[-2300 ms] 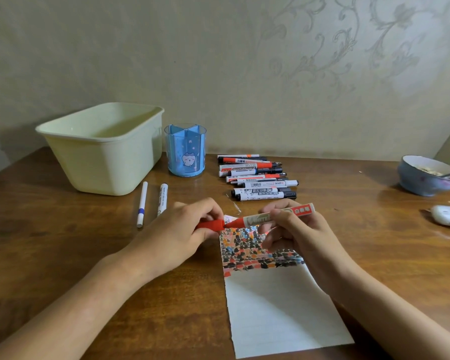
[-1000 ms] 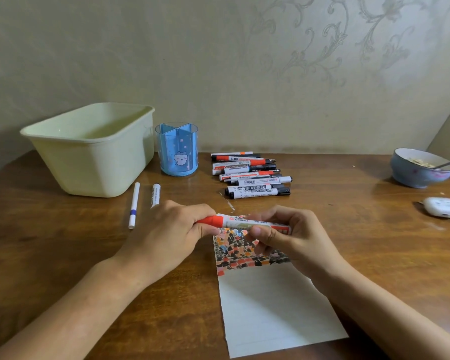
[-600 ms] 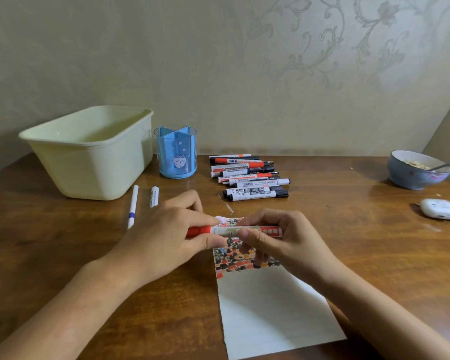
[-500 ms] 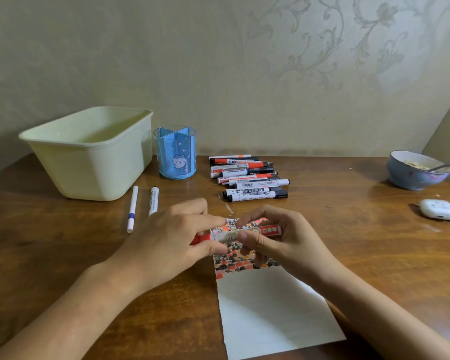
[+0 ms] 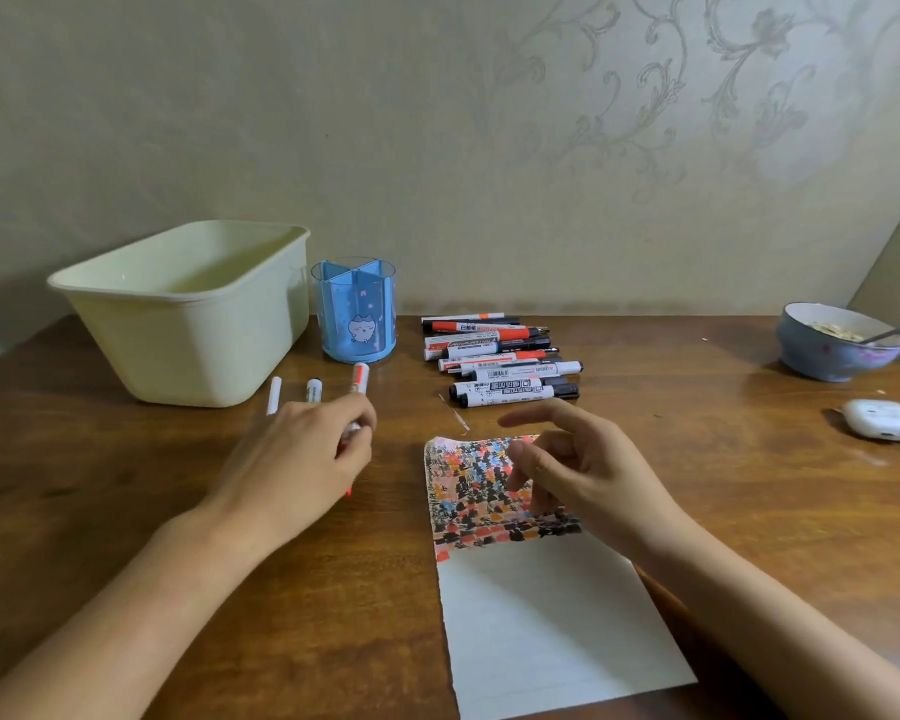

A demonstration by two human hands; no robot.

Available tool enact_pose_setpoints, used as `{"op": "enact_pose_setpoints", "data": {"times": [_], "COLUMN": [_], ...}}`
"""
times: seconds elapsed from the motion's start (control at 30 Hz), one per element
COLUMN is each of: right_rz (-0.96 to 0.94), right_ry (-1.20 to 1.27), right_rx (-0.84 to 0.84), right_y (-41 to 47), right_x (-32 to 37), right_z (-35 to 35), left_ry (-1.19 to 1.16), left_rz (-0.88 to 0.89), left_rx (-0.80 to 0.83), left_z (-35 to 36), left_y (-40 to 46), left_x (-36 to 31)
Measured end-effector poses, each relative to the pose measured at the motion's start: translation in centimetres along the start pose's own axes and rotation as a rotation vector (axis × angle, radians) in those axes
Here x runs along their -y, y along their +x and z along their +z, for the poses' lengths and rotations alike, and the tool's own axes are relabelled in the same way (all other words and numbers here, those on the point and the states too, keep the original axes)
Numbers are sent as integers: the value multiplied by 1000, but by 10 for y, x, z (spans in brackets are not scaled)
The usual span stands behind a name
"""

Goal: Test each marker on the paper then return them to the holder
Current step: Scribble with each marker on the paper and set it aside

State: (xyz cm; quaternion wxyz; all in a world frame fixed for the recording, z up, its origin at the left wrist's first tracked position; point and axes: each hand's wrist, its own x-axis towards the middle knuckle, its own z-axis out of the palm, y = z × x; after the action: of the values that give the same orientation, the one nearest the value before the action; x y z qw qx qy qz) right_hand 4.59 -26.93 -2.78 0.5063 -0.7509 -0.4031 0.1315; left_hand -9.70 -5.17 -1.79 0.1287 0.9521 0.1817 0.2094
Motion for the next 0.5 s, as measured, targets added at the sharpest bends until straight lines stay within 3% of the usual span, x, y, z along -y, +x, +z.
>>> {"op": "enact_pose_setpoints", "data": {"times": [0.5], "right_rz": [-6], "right_ry": [-38], "right_rx": [-5], "right_y": [2], "right_x": [-5], "right_z": [0], "left_ry": [287], "left_rz": [-55], "left_rx": [30], "left_z": [9], "left_y": [5], "left_x": [24]}}
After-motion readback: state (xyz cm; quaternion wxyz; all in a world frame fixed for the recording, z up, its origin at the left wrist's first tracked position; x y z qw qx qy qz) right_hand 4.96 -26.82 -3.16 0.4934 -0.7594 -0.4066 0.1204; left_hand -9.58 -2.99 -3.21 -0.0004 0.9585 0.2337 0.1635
